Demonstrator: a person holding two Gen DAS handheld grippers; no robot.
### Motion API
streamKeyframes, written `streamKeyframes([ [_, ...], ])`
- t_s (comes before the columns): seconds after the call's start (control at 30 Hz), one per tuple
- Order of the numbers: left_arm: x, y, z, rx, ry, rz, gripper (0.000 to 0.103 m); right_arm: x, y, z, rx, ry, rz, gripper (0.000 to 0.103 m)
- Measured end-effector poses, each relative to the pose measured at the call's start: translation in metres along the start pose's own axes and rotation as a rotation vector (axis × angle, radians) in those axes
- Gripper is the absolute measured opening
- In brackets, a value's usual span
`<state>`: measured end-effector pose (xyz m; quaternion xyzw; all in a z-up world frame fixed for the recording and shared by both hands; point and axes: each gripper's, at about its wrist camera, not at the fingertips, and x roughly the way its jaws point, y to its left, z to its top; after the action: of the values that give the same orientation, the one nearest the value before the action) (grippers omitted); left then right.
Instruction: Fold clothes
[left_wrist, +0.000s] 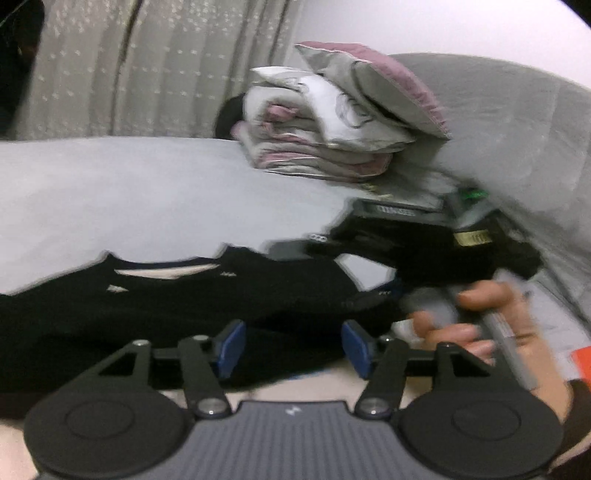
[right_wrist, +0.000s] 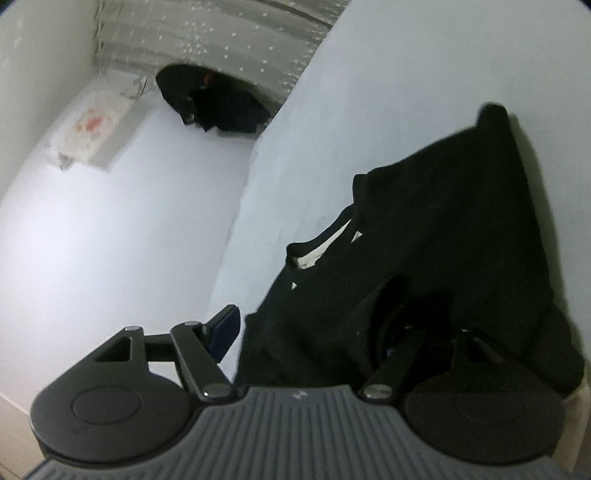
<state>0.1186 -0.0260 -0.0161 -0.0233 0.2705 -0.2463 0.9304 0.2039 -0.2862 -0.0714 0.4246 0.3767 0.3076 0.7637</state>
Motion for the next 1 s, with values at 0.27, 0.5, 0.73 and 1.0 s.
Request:
streamKeyframes([
  [0.27, -0.007, 0.066, 0.016, -0.124, -0.028, 0.237, 0.06, -0.011, 0.055, -0.018, -0.36, -0.134, -0.24, 0.008],
  [0.5, 0.006, 0.075, 0.001, -0.124, 0.028, 0.262, 0.06, -0.02, 0.035, -0.012, -0.411, -0.279, -0.346, 0.011],
  [0.73, 0.01, 0.046, -0.01, -0.014, 0.043, 0.14, 0.06, -0.046, 0.007, 0.004, -0.275, -0.284, -0.37, 0.053],
  [1.0, 0.045, -0.009, -0.014, 0.118, 0.06, 0.018, 0.06, -0.06, -0.005, 0.007, -0.228, -0.257, -0.212, 0.061],
])
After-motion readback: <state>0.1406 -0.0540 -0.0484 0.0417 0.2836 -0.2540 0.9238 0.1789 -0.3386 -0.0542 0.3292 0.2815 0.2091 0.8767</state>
